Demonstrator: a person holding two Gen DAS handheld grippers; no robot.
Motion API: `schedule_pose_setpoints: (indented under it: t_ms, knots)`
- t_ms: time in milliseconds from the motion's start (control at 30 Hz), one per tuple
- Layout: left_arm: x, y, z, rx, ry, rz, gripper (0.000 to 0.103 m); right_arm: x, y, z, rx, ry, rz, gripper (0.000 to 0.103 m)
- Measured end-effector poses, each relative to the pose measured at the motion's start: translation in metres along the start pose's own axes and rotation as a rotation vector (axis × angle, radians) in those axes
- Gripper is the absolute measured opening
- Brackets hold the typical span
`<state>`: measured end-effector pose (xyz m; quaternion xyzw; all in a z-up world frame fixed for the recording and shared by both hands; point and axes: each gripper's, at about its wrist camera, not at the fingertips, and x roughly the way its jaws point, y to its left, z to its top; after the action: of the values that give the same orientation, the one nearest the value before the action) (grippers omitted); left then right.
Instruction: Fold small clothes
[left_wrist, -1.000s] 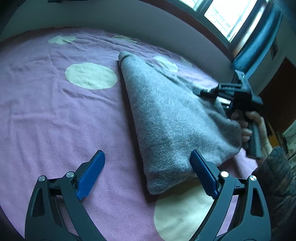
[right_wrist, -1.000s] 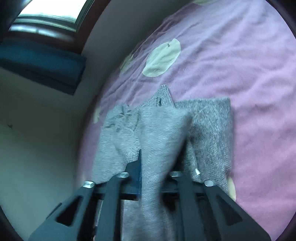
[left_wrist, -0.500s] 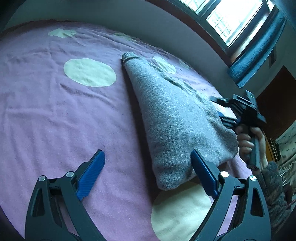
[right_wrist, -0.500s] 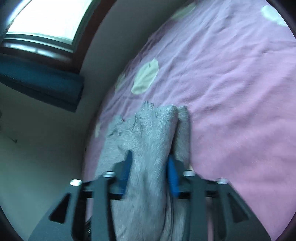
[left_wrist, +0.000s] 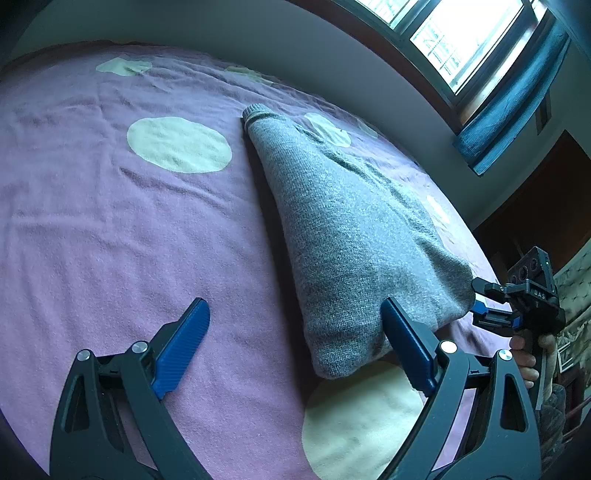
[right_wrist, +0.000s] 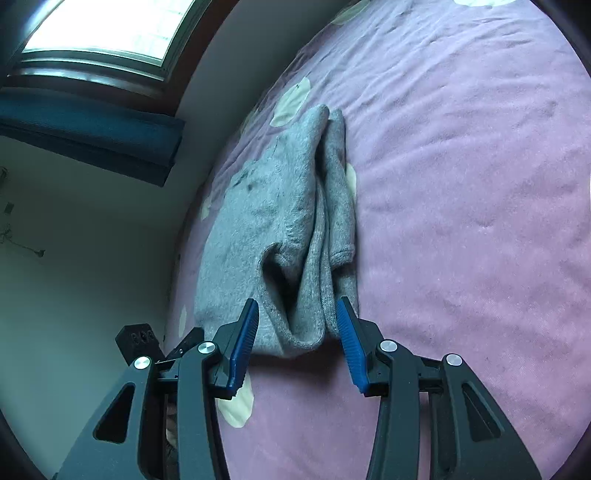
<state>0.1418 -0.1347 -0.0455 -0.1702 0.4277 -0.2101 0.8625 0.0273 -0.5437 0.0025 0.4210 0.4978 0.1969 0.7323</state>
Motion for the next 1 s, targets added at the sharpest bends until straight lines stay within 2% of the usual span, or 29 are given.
schedule_pose_setpoints:
  t_ms: [167, 300, 367, 433, 533, 633, 700, 800, 867, 1000]
  knots:
    - [-0.002, 0.003, 0.000, -0.010, -0.003, -0.013, 0.093, 0.008, 0.012, 0.005, -0.004, -0.013, 0.018, 0.044]
    - [-0.003, 0.004, 0.000, -0.008, -0.002, -0.010, 0.093, 0.009, 0.008, 0.006, -0.028, 0.001, -0.059, 0.043]
    - [-0.003, 0.004, 0.000, -0.009, -0.002, -0.012, 0.093, 0.019, -0.002, 0.006, -0.016, 0.020, -0.116, 0.020]
    - [-0.003, 0.004, 0.000, -0.011, 0.000, -0.013, 0.093, 0.022, -0.012, 0.005, 0.008, 0.020, -0.088, 0.013]
    - [-0.003, 0.003, 0.001, -0.011, -0.001, -0.013, 0.093, 0.021, -0.021, 0.006, 0.029, 0.010, -0.036, 0.011]
    - [-0.003, 0.003, 0.001, -0.012, 0.000, -0.013, 0.093, 0.020, -0.017, 0.004, -0.001, 0.001, -0.042, 0.011]
    - [-0.003, 0.003, 0.001, -0.012, -0.002, -0.015, 0.093, 0.018, -0.013, 0.004, -0.015, 0.001, -0.037, 0.015]
    - [-0.003, 0.004, 0.000, -0.017, -0.003, -0.018, 0.093, 0.010, -0.005, 0.006, -0.022, -0.019, -0.032, 0.031]
    - [-0.004, 0.004, 0.000, -0.016, -0.003, -0.015, 0.093, 0.005, 0.001, 0.010, -0.027, -0.050, -0.027, 0.057]
    - [-0.004, 0.003, 0.000, -0.016, -0.003, -0.015, 0.093, 0.012, 0.005, 0.023, -0.028, -0.050, -0.027, 0.058]
